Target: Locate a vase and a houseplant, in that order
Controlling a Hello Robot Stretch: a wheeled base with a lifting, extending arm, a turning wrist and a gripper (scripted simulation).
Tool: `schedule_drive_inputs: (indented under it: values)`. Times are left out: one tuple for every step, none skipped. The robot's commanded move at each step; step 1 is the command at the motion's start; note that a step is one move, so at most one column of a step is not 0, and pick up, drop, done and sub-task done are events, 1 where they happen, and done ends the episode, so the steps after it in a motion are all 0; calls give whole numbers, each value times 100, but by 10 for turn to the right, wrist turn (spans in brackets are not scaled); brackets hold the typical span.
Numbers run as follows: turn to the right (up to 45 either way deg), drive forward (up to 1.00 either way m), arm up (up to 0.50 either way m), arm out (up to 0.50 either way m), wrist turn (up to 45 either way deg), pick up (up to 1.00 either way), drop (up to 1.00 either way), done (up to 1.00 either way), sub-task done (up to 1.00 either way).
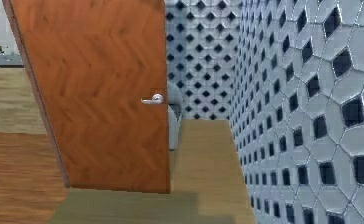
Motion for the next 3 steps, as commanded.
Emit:
schedule_drive_inputs:
  values:
    - [-450,0,0,0,0,0,0,0,0]
    - [-390,0,0,0,0,0,0,0,0]
    - [0,100,0,0,0,0,0,0,0]
